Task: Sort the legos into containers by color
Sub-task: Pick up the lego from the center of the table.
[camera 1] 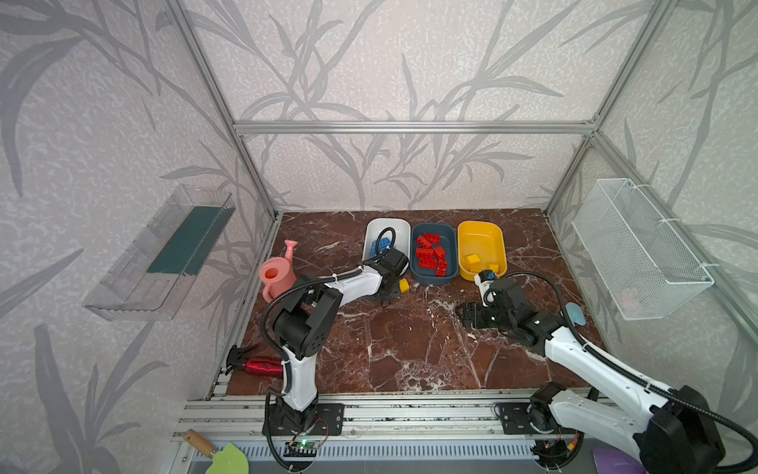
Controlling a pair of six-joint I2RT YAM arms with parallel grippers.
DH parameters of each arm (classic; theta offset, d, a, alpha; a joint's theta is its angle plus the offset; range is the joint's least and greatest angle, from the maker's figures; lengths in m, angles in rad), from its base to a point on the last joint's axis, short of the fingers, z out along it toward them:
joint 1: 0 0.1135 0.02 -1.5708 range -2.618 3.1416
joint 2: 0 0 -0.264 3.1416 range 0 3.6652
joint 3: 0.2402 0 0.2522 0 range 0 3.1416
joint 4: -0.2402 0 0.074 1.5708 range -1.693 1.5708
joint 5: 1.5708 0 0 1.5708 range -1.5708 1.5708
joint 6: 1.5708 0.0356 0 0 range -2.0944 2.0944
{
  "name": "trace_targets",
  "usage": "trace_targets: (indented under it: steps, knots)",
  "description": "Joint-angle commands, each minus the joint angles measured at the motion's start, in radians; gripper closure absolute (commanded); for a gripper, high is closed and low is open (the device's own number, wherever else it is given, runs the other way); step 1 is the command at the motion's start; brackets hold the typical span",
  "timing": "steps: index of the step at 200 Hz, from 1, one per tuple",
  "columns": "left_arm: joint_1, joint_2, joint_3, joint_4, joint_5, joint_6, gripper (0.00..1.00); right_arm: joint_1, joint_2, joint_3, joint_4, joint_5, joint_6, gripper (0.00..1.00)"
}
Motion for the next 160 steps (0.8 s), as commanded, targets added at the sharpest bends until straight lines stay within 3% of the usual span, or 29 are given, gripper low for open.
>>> trace_targets:
  steps: [1, 97, 128, 160]
  knots:
    - [0.004, 0.004, 0.032, -0.006, -0.009, -0.002, 0.68, 0.005, -0.004, 0.012, 0.011, 0.009, -0.014, 0.15]
    - [-0.054, -0.172, 0.088, -0.064, 0.03, 0.024, 0.73, 0.003, -0.087, 0.048, -0.048, -0.004, -0.013, 0.15]
    - [-0.087, -0.165, 0.203, -0.081, 0.075, 0.047, 0.73, 0.005, -0.136, 0.053, -0.051, -0.029, -0.017, 0.15]
    - [-0.129, -0.058, 0.396, -0.101, 0.139, 0.083, 0.73, 0.006, -0.184, 0.053, -0.049, -0.061, -0.027, 0.16]
